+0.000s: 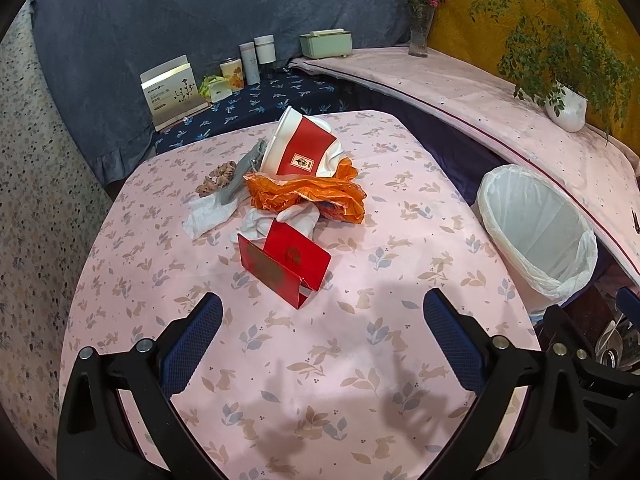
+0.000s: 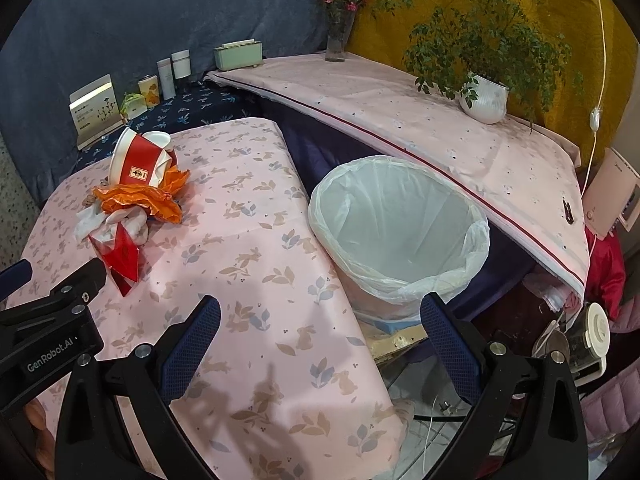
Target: Collect trash
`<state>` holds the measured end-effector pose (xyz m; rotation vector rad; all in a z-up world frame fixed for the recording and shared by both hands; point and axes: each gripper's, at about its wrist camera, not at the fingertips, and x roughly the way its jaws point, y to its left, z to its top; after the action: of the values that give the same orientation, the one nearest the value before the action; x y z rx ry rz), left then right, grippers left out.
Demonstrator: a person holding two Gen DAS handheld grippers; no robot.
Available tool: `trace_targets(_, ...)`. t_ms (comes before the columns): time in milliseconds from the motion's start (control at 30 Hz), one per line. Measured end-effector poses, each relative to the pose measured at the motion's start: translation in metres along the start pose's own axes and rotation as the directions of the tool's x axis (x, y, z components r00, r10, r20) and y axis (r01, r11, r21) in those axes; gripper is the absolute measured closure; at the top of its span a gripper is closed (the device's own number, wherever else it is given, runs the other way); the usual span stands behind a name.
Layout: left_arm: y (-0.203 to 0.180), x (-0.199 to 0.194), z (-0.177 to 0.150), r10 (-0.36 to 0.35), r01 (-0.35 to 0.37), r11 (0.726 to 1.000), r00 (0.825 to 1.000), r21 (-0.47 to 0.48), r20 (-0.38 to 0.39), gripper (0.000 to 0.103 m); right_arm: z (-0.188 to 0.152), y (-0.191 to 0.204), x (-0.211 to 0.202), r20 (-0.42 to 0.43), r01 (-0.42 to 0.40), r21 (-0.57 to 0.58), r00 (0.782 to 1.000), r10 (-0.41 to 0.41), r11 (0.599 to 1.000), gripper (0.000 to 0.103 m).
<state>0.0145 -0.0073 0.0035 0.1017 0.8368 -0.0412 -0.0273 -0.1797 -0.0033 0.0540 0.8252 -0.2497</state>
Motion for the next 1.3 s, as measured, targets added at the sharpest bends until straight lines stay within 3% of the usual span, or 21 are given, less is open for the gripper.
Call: trace_targets(1300,0.0005,0.004,-0.0027,0.009,-0.009,1.0,1.0,0.004,-0.014,0.007,0.0004,0.003,0.0014,0.019,-0.001,0.01,1.0,0.001,1.0,0.007)
